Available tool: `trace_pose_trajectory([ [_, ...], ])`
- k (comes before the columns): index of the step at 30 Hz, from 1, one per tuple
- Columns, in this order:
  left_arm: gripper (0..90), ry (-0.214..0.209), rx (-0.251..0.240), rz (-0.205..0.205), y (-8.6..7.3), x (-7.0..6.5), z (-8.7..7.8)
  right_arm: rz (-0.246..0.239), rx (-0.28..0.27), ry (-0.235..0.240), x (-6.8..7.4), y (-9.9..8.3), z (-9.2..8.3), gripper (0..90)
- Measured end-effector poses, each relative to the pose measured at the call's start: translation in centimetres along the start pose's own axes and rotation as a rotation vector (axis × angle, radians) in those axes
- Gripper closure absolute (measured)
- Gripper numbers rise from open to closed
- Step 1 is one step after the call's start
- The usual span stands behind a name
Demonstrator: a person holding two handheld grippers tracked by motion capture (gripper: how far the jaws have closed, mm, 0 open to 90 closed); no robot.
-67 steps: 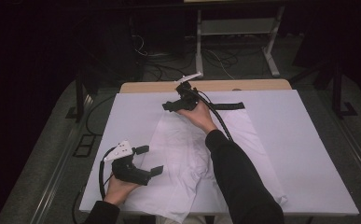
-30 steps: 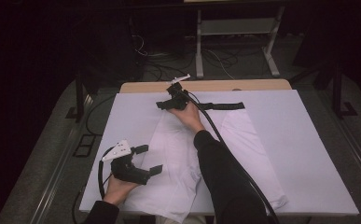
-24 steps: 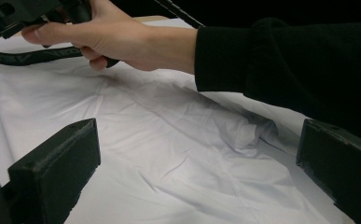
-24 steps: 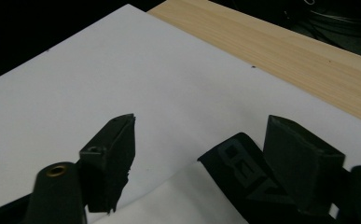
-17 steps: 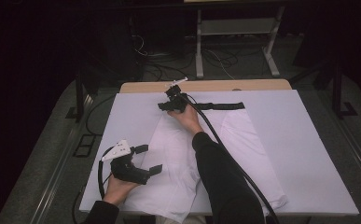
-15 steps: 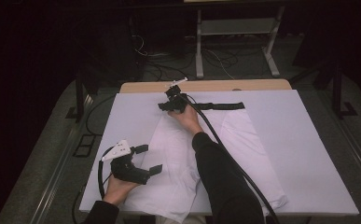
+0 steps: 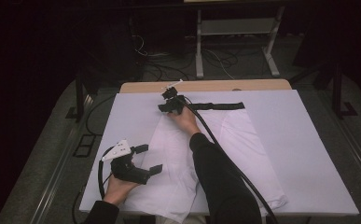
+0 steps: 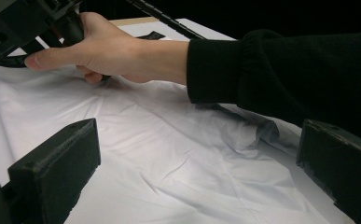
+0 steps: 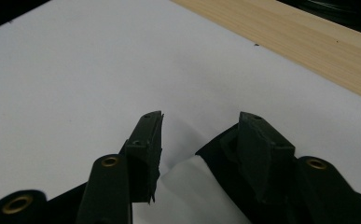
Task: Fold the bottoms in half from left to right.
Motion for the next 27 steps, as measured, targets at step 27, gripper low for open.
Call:
trace_pose_trajectory([
  [27, 0.0, 0.017, 0.016, -0.023, -0.4, 0.4, -0.2, 0.063, 0.045, -0.035, -0.6, -0.4, -0.8, 85.3],
])
Point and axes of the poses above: each handheld gripper's, and its own axes: z roughly forward along the jaws, y roughly out of its top, x roughly to its left, the point moved 9 cm from there along z, roughly forward along the jaws, and after that the axes turned 15 degrees about x, right-handed, at the moved point
